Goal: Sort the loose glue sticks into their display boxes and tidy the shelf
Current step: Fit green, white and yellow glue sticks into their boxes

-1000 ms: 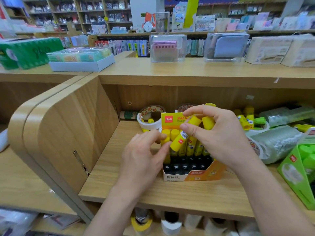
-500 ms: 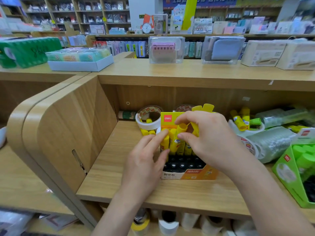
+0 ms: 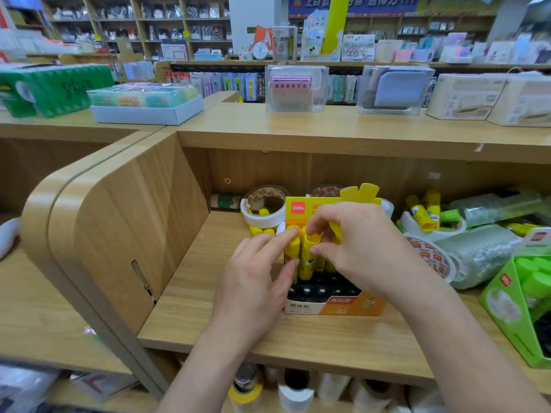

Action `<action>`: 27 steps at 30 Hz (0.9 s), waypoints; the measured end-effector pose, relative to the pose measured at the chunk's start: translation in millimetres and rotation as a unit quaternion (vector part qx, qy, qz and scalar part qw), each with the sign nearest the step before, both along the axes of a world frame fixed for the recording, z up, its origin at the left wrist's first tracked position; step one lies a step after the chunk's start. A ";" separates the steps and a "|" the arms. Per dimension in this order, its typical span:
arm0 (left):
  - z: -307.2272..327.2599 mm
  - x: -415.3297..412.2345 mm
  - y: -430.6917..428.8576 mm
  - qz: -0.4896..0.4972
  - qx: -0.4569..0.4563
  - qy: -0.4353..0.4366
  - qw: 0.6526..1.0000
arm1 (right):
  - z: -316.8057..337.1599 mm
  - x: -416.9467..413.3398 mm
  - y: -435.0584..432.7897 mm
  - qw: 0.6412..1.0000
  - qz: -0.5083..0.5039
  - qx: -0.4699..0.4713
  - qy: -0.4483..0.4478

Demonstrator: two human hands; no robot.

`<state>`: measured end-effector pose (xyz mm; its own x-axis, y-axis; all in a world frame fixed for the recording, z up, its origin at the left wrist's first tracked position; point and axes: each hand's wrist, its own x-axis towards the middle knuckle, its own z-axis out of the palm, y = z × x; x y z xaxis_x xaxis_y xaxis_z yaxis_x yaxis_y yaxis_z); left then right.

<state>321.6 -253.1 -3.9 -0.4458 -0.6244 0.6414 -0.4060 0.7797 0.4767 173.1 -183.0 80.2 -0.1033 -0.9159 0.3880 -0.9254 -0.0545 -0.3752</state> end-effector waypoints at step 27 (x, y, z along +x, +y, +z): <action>51.5 -5.7 4.2 -0.091 0.052 0.028 0.994 | 2.3 -16.8 35.3 0.719 0.092 -0.130 -0.677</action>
